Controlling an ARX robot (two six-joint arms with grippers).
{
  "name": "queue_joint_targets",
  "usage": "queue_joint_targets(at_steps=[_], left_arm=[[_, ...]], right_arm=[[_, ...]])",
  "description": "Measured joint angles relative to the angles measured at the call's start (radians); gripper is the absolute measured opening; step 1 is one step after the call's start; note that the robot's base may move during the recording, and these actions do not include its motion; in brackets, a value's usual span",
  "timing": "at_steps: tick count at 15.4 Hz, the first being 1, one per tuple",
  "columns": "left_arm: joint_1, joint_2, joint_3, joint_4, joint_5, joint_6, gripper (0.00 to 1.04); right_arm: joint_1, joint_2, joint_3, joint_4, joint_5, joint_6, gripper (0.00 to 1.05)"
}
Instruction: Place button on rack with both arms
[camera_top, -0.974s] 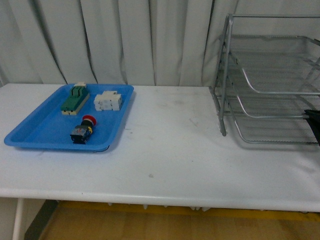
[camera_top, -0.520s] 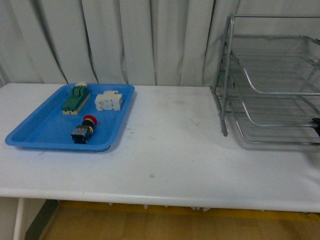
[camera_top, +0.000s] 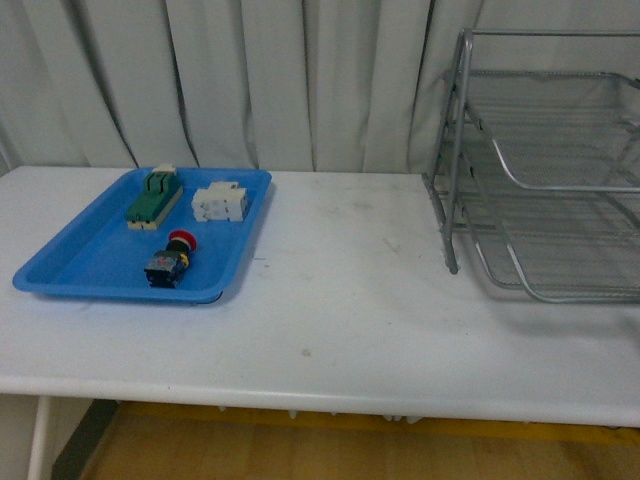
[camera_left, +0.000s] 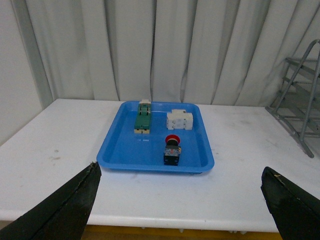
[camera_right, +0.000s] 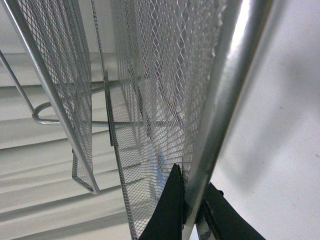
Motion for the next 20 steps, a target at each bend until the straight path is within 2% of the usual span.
queue_joint_targets(at_steps=[3,4,6,7,9,11,13,17,19,20], left_arm=[[0.0,0.0,0.0,0.0,0.0,0.0,0.98],[0.0,0.0,0.0,0.0,0.0,0.0,0.98],[0.0,0.0,0.0,0.0,0.0,0.0,0.98],[0.0,0.0,0.0,0.0,0.0,0.0,0.98],[0.0,0.0,0.0,0.0,0.0,0.0,0.98],[0.0,0.0,0.0,0.0,0.0,0.0,0.98],[0.0,0.0,0.0,0.0,0.0,0.0,0.98],[0.0,0.0,0.0,0.0,0.0,0.0,0.98],[0.0,0.0,0.0,0.0,0.0,0.0,0.98],[0.0,0.0,0.0,0.0,-0.001,0.0,0.98]], right_arm=[[-0.052,-0.049,-0.112,0.001,-0.04,-0.012,0.04],[-0.074,-0.072,-0.13,-0.013,-0.049,-0.035,0.14],[-0.155,-0.083,-0.134,-0.023,-0.019,-0.032,0.39],[-0.167,-0.09,-0.129,-0.027,-0.005,-0.029,0.5],[-0.164,-0.199,-0.147,-0.025,-0.02,0.023,0.97],[-0.161,-0.324,-0.237,-0.026,-0.064,0.033,0.98],[-0.198,-0.447,-0.306,-0.026,-0.116,0.057,0.98],[-0.248,-0.58,-0.342,-0.028,-0.167,0.089,0.98],[-0.251,-0.645,-0.34,-0.1,-0.151,0.035,0.95],[-0.247,-0.721,-0.341,-0.201,-0.097,-0.045,0.9]])
